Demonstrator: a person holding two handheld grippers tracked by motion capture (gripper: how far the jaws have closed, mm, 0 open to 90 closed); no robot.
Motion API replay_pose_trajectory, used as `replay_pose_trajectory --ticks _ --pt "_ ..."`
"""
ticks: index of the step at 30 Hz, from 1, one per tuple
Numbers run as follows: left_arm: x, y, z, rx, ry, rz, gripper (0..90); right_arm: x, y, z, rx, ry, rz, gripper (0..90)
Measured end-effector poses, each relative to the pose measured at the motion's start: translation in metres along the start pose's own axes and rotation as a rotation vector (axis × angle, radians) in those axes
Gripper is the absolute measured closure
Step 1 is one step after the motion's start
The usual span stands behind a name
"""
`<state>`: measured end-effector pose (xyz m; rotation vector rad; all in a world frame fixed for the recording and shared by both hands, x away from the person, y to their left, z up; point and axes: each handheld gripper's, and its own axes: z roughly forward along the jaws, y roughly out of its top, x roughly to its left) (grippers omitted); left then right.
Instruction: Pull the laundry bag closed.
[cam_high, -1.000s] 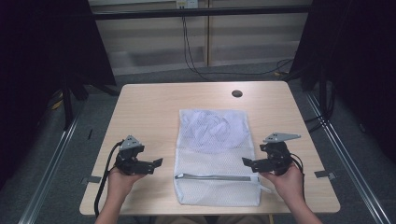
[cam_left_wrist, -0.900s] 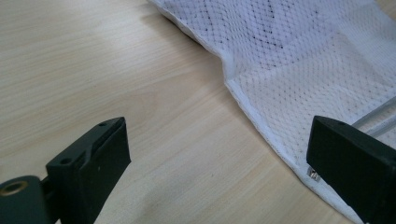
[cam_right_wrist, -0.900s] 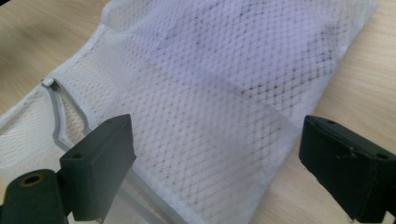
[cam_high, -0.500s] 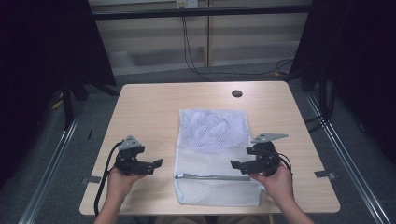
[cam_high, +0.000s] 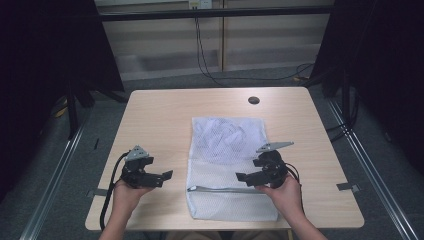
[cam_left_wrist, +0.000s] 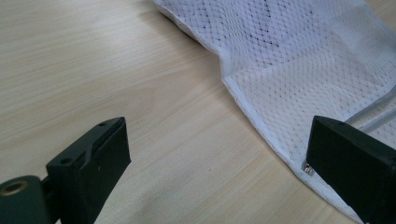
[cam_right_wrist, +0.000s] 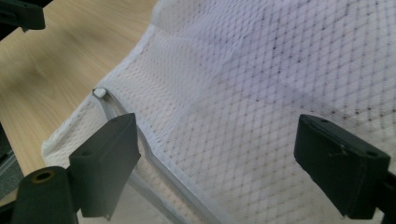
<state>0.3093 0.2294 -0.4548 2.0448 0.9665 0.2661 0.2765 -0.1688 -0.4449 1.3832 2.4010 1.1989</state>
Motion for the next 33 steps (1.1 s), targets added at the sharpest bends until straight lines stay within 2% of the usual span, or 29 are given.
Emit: replay_pose_trajectory --ticks 20,24,28,33 --pt "0.002 0.0 -0.002 0.0 -0.002 -0.002 6.0 0.022 0.011 0.021 0.02 0.045 -0.02 14.5" --pt "0.002 -0.001 -0.003 -0.023 -0.012 -0.01 6.0 0.027 0.014 0.026 0.025 0.055 -0.024 15.5" --pt "0.002 -0.001 -0.003 -0.025 -0.015 -0.007 5.9 0.03 0.015 0.03 0.029 0.056 -0.021 16.2" --pt "0.002 -0.001 -0.003 -0.022 -0.019 -0.011 5.9 0.033 0.016 0.035 0.045 0.083 -0.02 19.5"
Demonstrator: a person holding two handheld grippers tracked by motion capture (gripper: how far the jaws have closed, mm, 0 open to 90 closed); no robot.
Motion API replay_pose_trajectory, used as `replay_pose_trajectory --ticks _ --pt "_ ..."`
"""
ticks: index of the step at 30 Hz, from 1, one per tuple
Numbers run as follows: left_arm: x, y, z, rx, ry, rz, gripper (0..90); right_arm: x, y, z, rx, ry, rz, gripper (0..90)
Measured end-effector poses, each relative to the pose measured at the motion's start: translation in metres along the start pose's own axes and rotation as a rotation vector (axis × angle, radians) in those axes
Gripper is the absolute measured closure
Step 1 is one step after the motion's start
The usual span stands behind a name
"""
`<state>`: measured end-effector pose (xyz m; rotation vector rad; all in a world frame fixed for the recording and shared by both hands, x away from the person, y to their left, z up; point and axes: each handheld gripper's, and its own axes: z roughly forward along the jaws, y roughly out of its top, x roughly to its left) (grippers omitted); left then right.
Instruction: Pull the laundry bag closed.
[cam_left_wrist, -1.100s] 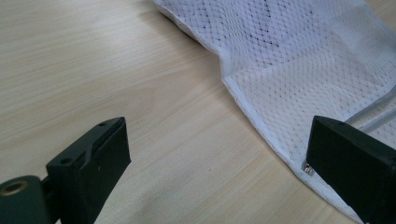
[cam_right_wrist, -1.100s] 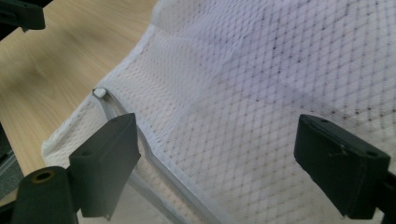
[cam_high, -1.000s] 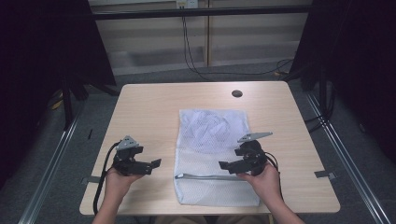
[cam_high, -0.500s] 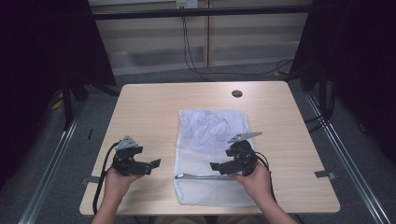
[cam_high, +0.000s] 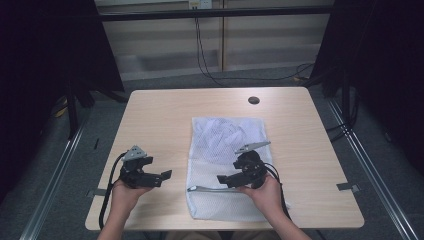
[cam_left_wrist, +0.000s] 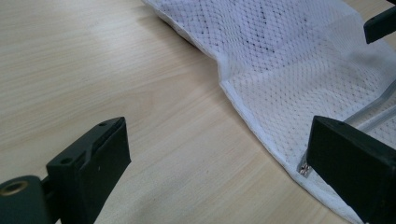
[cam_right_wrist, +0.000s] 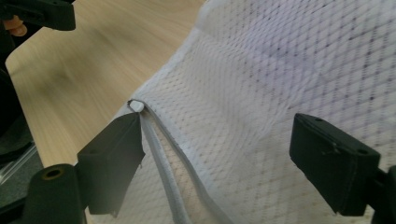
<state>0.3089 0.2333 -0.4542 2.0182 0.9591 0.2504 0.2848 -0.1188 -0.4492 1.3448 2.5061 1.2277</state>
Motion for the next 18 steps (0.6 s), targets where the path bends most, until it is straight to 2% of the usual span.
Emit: replay_pose_trajectory --ticks 4,10,18 --pt "0.001 0.0 0.0 -0.005 -0.003 -0.001 5.9 0.003 0.002 0.005 0.023 0.027 0.022 19.7" --pt "0.0 -0.001 0.0 -0.004 -0.007 -0.006 5.9 0.005 0.003 0.009 0.019 0.056 0.027 20.9" --pt "0.0 -0.001 0.002 0.008 -0.016 -0.009 5.9 0.007 0.006 0.013 0.01 0.054 0.035 20.2"
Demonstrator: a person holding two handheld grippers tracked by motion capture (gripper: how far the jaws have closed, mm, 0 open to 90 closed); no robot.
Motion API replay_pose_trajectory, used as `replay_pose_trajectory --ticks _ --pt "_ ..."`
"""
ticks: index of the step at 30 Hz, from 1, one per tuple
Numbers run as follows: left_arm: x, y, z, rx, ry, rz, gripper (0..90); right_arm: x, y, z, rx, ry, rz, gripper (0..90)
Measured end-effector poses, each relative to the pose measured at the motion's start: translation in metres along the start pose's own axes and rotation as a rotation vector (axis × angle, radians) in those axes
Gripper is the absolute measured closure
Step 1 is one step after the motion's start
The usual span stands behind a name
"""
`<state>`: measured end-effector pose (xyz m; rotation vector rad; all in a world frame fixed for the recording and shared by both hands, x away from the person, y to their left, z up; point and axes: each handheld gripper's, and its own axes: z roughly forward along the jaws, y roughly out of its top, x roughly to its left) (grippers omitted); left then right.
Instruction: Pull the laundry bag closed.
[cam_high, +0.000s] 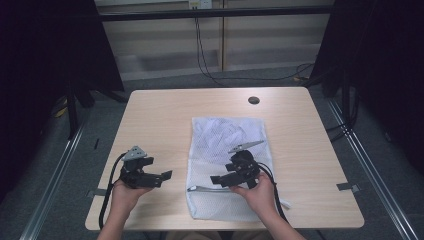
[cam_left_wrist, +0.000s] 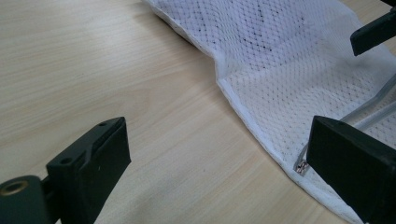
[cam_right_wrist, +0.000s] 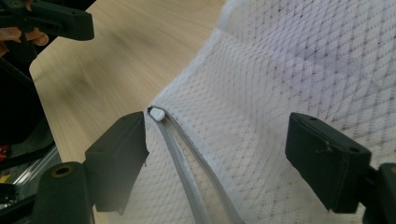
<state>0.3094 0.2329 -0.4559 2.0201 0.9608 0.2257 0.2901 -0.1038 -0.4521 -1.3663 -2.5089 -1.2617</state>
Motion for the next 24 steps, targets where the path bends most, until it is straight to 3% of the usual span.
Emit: replay_pose_trajectory --ticks 7,21,24 --pt "0.001 0.0 0.0 0.004 -0.001 -0.001 6.0 0.003 0.002 0.004 0.004 0.008 0.002 20.7" --pt "0.002 0.0 -0.001 0.013 -0.001 -0.004 6.0 0.007 0.004 0.02 0.037 0.088 0.029 25.9" --pt "0.002 0.0 -0.002 0.011 0.003 -0.006 6.0 0.008 0.005 0.022 0.041 0.086 0.033 26.6"
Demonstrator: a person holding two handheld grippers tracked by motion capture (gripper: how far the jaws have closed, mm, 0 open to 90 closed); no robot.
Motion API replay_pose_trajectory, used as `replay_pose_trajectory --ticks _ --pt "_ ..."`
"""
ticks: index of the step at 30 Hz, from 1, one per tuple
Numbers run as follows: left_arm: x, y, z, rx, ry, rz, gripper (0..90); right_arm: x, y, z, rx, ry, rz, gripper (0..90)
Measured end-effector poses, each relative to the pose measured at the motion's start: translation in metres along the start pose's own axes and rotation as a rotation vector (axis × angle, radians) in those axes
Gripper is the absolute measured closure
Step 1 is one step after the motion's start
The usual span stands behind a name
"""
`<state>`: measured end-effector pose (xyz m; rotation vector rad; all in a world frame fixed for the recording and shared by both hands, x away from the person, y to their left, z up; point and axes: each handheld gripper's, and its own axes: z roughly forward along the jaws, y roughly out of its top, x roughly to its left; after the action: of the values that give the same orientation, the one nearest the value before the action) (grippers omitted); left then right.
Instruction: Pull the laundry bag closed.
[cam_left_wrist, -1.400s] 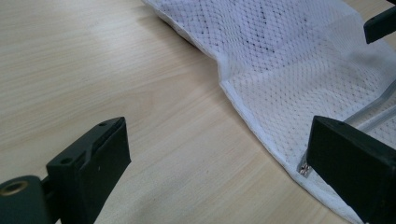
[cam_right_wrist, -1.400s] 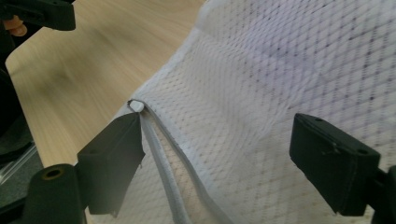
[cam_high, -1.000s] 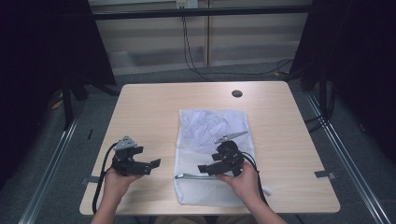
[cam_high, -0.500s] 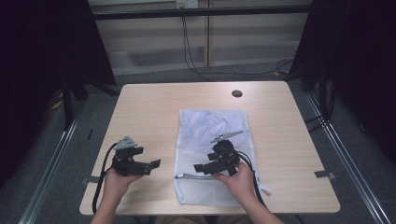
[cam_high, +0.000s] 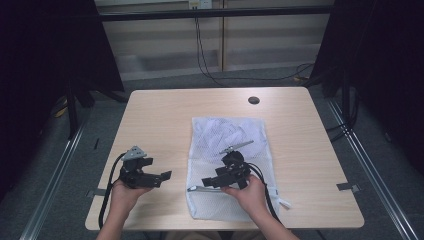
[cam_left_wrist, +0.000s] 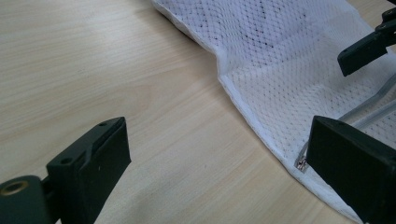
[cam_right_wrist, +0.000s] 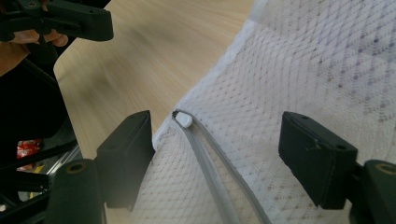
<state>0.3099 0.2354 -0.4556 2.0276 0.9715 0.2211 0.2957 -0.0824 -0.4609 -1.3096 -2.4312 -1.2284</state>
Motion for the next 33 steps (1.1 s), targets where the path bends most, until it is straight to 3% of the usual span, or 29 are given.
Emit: replay_pose_trajectory --ticks 18,21,33 --pt "0.0 0.0 0.0 0.006 -0.005 -0.004 6.1 0.0 0.001 0.013 0.028 0.027 0.031 38.5" --pt "0.001 0.0 0.0 0.004 -0.002 -0.009 6.1 0.0 0.0 0.016 0.038 0.038 0.056 43.6" --pt "0.001 0.0 0.0 0.009 0.003 -0.009 6.0 0.005 -0.001 0.026 0.058 0.099 0.081 53.9"
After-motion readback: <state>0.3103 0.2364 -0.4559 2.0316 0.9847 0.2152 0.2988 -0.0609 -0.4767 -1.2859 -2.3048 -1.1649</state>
